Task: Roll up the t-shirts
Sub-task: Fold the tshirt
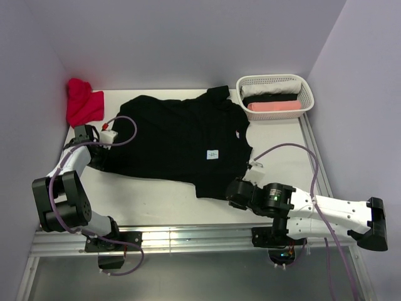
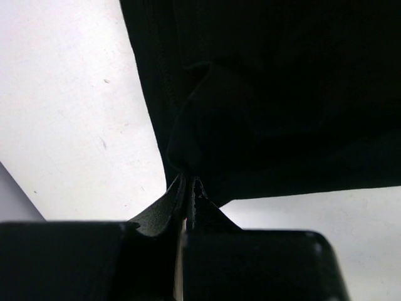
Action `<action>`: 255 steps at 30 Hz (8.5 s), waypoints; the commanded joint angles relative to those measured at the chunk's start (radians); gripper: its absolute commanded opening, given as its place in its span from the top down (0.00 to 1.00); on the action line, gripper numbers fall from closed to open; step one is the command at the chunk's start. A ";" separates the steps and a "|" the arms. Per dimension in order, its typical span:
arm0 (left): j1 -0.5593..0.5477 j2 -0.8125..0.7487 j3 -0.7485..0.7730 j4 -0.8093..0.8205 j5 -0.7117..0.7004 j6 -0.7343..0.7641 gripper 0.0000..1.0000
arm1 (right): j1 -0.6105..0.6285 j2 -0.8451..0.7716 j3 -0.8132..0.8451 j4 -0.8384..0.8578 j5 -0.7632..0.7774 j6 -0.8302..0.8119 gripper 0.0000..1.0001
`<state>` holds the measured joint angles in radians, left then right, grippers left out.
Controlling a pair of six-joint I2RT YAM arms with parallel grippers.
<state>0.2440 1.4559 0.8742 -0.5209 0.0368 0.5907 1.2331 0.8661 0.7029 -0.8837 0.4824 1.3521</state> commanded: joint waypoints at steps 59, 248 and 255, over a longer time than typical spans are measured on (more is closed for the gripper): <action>-0.160 0.647 0.892 -0.041 -0.147 -0.330 0.38 | -0.957 1.041 0.744 0.437 -0.278 -0.794 1.00; 0.153 0.207 0.491 -0.372 0.238 -0.068 0.47 | -0.480 0.898 0.524 0.427 -0.257 -0.522 0.71; 0.153 0.207 0.480 -0.370 0.233 -0.068 0.47 | -0.504 0.959 0.601 0.402 -0.242 -0.568 0.56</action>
<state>0.3935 1.6920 1.3308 -0.8829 0.2470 0.5297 0.7444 1.8130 1.2526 -0.4461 0.2024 0.8238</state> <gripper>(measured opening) 0.534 0.424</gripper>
